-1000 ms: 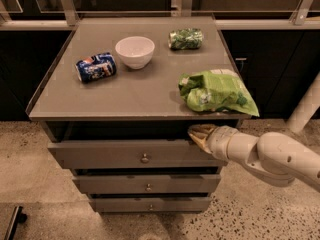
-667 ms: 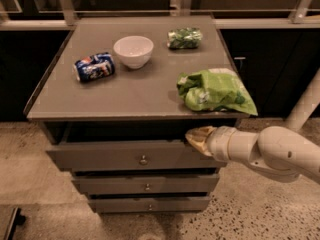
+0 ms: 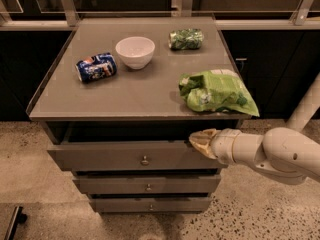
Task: Open top drawer
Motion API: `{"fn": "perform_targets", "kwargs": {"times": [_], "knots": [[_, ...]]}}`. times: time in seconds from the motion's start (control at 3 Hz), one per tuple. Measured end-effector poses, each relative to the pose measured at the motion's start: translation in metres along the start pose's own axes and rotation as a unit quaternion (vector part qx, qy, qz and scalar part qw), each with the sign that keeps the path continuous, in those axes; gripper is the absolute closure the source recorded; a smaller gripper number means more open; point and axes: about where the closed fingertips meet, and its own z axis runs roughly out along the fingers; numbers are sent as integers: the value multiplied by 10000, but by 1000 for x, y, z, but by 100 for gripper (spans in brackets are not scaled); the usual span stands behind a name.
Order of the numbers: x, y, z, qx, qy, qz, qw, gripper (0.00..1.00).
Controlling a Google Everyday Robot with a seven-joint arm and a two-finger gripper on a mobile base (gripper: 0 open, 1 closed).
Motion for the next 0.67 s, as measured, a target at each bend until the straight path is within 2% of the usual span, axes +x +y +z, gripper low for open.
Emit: {"fn": "perform_targets", "kwargs": {"times": [0.33, 0.67], "knots": [[-6, -3, 0, 72, -105, -43, 9999, 100], [-28, -17, -8, 361, -311, -239, 9986, 100]]}}
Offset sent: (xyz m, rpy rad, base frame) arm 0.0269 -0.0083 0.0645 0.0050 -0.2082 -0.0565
